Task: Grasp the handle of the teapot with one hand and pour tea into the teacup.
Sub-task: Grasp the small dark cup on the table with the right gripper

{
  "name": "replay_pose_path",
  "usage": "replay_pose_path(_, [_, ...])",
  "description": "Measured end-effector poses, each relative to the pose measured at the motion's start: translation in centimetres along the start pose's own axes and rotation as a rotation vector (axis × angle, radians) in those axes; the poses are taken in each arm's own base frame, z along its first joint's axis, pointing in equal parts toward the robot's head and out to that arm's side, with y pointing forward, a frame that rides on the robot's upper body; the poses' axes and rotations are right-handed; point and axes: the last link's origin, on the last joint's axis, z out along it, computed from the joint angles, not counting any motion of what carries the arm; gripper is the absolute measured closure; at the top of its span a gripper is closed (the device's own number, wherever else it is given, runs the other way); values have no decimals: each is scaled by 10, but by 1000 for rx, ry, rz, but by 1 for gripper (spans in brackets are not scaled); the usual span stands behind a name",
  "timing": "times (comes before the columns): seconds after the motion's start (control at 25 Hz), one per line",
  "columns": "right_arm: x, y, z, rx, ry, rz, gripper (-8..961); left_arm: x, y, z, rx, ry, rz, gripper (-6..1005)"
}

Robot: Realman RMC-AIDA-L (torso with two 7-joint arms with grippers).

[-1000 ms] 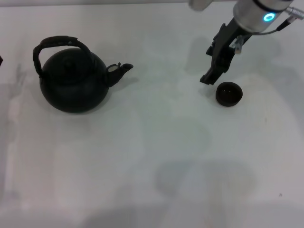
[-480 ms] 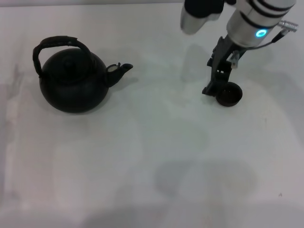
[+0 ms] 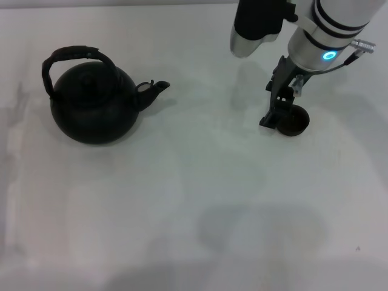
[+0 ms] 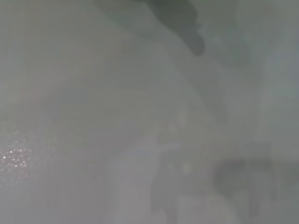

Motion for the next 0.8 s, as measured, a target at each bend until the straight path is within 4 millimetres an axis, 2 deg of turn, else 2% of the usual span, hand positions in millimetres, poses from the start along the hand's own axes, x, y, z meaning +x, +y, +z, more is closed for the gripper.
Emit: replay_pose_path(0.8, [17, -3, 15, 4, 39, 37, 130, 1, 2, 2, -5, 4, -9, 122])
